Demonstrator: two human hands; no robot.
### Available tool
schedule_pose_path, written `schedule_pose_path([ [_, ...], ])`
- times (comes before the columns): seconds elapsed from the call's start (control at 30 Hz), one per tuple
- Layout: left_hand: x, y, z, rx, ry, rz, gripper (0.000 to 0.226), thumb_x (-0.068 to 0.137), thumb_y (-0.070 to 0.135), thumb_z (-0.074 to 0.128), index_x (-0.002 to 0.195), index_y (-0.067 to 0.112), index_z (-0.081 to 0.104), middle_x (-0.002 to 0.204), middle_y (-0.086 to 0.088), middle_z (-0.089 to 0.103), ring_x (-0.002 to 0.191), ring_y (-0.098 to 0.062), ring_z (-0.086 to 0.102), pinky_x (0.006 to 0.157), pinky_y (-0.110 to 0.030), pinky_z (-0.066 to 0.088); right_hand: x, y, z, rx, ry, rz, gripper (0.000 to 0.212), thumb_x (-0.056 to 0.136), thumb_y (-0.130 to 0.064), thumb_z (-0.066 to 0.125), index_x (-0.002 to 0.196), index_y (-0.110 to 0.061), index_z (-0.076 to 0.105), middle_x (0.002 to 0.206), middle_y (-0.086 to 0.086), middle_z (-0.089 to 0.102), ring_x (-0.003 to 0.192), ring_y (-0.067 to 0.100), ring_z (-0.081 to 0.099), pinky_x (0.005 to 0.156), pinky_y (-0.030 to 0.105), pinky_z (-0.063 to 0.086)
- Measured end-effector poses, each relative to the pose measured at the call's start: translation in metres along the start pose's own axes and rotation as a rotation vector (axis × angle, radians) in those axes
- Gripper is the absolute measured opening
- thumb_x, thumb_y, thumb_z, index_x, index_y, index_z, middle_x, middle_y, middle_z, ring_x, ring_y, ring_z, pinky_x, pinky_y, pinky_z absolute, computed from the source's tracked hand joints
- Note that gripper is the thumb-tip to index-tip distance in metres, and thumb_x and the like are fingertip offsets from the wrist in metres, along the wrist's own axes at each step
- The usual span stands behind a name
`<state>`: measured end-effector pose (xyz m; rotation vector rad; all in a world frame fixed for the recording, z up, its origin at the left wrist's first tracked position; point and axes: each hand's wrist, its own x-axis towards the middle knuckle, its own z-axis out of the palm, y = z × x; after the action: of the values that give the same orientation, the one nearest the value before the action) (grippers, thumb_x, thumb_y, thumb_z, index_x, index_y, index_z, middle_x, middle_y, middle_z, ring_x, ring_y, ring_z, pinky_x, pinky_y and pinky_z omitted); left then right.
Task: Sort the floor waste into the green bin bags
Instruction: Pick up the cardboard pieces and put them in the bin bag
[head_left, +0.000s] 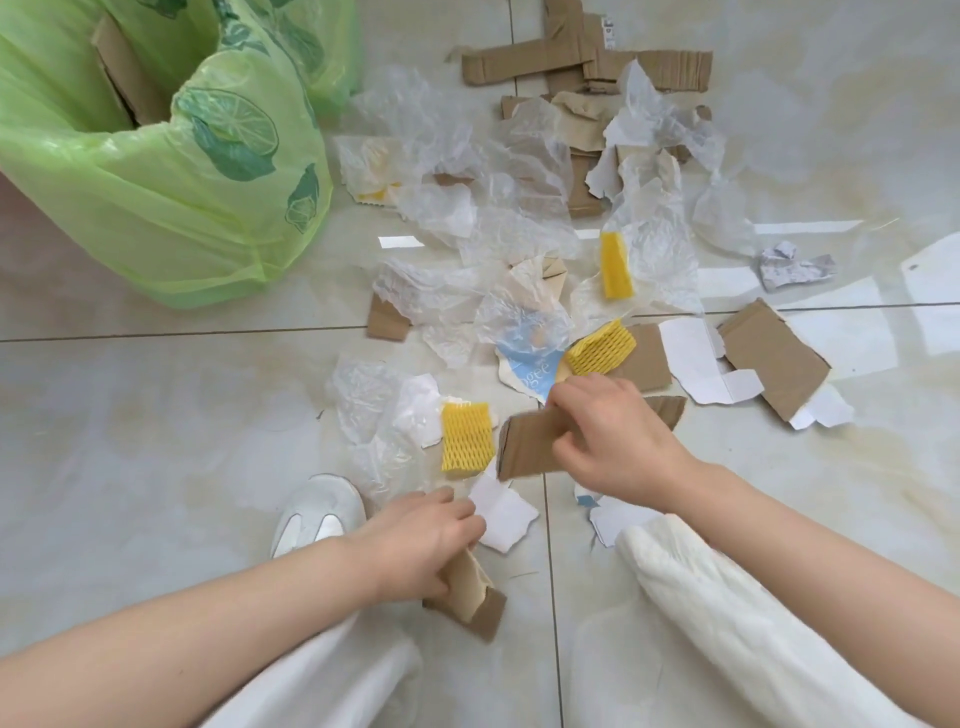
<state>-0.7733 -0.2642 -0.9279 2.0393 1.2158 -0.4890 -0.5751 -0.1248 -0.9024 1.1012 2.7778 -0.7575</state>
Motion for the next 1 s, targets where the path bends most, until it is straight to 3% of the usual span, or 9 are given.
schedule_pose_path([
  [0.17,-0.003,-0.001,0.017,0.144,-0.124,0.122,0.043,0.078,0.025,0.068,0.113,0.013,0.046,0.108,-0.008,0.053,0.098,-0.030,0.048,0.074,-0.043,0.043,-0.002,-0.014,0.023,-0.296,-0.373,-0.336,0.014,0.067,-0.020,0.051,0.080,-0.015,0.053,0.076,0.002,0.056,0.084,0.027,0.046,0.077,0.041,0.041],
  [0.3,-0.006,-0.004,0.030,0.177,-0.017,0.187,0.046,0.074,0.028,0.069,0.111,0.015,0.045,0.102,-0.005,0.054,0.089,-0.028,0.052,0.067,-0.040,0.045,-0.005,-0.026,0.045,-0.421,-0.414,-0.478,0.031,0.045,-0.023,0.070,0.070,-0.013,0.054,0.067,0.004,0.052,0.070,0.028,0.050,0.065,0.043,0.047],
  [0.47,-0.008,-0.002,0.042,0.294,0.049,0.273,0.059,0.054,0.046,0.080,0.099,0.024,0.049,0.092,0.002,0.057,0.067,-0.017,0.057,0.051,-0.026,0.041,-0.007,-0.029,0.062,-0.406,-0.392,-0.493,0.038,0.050,-0.024,0.074,0.085,-0.016,0.063,0.127,0.008,0.053,0.111,0.041,0.050,0.092,0.050,0.045],
  [0.6,-0.010,0.006,0.051,0.363,0.091,0.281,0.052,0.060,0.033,0.079,0.096,0.022,0.043,0.095,0.000,0.058,0.064,-0.019,0.058,0.050,-0.026,0.041,-0.008,-0.029,0.066,-0.397,-0.468,-0.521,0.042,0.057,-0.023,0.074,0.098,-0.019,0.064,0.143,-0.001,0.043,0.128,0.044,0.039,0.098,0.052,0.041],
  [0.7,-0.012,0.006,0.053,0.366,0.118,0.324,0.055,0.068,0.031,0.071,0.118,0.034,0.046,0.095,0.001,0.055,0.062,-0.020,0.054,0.051,-0.026,0.039,-0.008,-0.029,0.066,-0.420,-0.490,-0.500,0.042,0.063,-0.020,0.070,0.103,-0.017,0.060,0.135,0.002,0.048,0.127,0.043,0.037,0.100,0.051,0.039],
  [0.8,-0.014,0.006,0.054,0.390,0.028,0.370,0.059,0.086,0.030,0.053,0.136,0.050,0.030,0.106,-0.003,0.044,0.075,-0.026,0.052,0.058,-0.030,0.038,-0.011,-0.026,0.067,-0.450,-0.477,-0.455,0.035,0.057,-0.019,0.070,0.091,-0.017,0.060,0.110,0.005,0.056,0.109,0.039,0.051,0.090,0.047,0.046],
  [0.9,-0.009,0.014,0.054,0.360,-0.012,0.311,0.054,0.095,0.020,0.041,0.139,0.045,0.022,0.120,-0.007,0.032,0.095,-0.032,0.046,0.069,-0.038,0.035,-0.013,-0.019,0.067,-0.437,-0.447,-0.373,0.034,0.056,-0.022,0.069,0.087,-0.012,0.058,0.097,0.011,0.055,0.092,0.035,0.053,0.081,0.044,0.049],
  [1.0,-0.008,0.014,0.044,0.374,0.012,0.256,0.044,0.089,0.014,0.048,0.128,0.031,0.038,0.122,-0.008,0.035,0.100,-0.032,0.045,0.075,-0.039,0.037,-0.013,-0.009,0.062,-0.396,-0.435,-0.287,0.034,0.056,-0.025,0.068,0.085,-0.012,0.059,0.090,0.010,0.053,0.084,0.032,0.052,0.073,0.042,0.049],
])
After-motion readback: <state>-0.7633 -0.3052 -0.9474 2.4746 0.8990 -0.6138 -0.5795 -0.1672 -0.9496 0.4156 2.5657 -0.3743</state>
